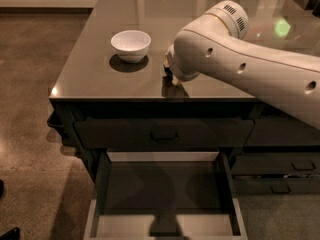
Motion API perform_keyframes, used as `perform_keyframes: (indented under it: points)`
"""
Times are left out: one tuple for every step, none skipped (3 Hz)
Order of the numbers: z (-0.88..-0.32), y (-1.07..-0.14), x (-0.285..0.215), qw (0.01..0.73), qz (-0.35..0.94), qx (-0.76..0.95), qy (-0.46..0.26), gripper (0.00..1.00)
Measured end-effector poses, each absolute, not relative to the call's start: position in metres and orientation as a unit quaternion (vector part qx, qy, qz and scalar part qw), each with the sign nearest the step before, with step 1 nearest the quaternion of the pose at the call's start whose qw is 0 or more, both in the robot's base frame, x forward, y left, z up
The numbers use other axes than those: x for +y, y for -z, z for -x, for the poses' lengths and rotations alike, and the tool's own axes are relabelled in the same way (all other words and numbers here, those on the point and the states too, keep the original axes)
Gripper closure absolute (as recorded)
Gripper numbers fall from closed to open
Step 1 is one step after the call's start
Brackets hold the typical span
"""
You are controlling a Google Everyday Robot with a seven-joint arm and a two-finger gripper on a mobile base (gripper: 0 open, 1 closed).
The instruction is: Pick rxbar blueberry from middle drawer and place on counter
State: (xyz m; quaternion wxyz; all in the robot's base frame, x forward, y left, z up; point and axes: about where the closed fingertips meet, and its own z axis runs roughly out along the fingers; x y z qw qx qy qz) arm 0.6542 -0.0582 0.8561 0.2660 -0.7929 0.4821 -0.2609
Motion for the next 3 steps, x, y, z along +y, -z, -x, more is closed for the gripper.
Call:
perform_keyframes:
  points:
    - [-0.6542, -0.8561, -0.0582, 0.266, 0.793, 0.482, 0.261, 0.12]
    - [-0.6542, -0.8561, -0.0582, 0.266, 0.793, 0.482, 0.261, 0.0]
    - [-0.6542, -0.8561, -0.0582, 0.266, 0.793, 0.482, 0.261, 0.0]
